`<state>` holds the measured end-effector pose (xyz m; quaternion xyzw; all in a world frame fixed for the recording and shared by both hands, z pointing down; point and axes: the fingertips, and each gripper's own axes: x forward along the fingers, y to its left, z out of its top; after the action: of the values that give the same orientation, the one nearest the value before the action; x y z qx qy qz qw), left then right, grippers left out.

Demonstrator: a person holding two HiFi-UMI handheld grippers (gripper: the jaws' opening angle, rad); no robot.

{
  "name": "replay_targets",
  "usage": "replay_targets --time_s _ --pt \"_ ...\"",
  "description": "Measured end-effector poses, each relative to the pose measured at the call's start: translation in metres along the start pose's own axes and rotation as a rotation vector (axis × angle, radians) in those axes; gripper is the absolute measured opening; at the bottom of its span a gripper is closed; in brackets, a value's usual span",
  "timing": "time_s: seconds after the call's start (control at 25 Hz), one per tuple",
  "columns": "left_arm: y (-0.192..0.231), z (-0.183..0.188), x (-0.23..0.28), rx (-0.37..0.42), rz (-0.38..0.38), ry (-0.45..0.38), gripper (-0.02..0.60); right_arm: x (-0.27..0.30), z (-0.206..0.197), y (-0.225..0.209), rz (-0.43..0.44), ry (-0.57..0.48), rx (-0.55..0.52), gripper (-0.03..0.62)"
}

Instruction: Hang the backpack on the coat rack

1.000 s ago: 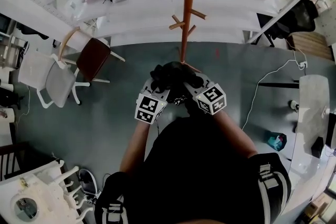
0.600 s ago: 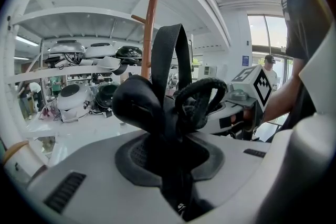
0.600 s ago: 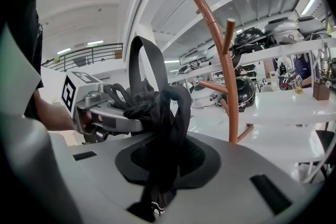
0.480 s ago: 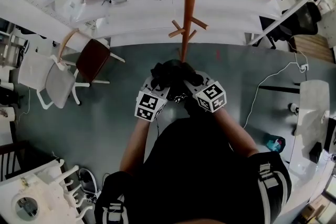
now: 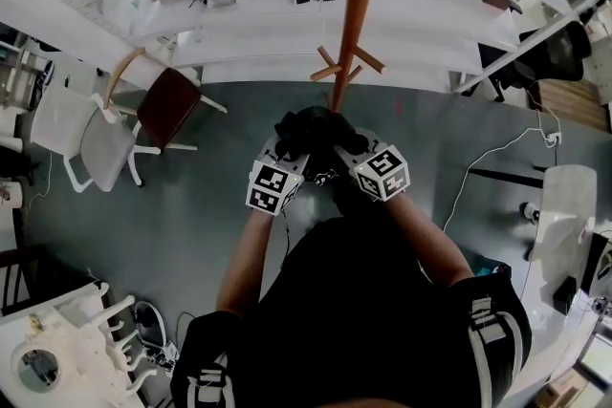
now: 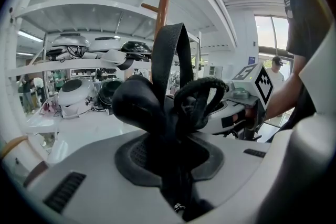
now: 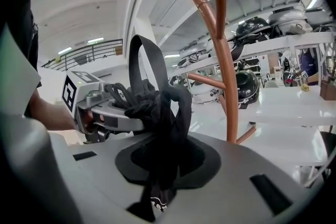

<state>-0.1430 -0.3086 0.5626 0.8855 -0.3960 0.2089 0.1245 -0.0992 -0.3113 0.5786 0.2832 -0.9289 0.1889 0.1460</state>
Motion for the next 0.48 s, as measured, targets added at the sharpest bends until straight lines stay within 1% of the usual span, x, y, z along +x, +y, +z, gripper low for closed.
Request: replay_targets --time_s 0.2,0.48 --pt "0.01 -0.002 0.013 -0.014 0.011 0.018 0.094 0.01 0.0 -0.014 0.019 0.019 -0.005 0.078" --pt "0.033 -0.005 0.039 -0.006 -0.003 0.033 0.094 0.031 -0.003 -0.037 0.006 0.041 0.016 0.078"
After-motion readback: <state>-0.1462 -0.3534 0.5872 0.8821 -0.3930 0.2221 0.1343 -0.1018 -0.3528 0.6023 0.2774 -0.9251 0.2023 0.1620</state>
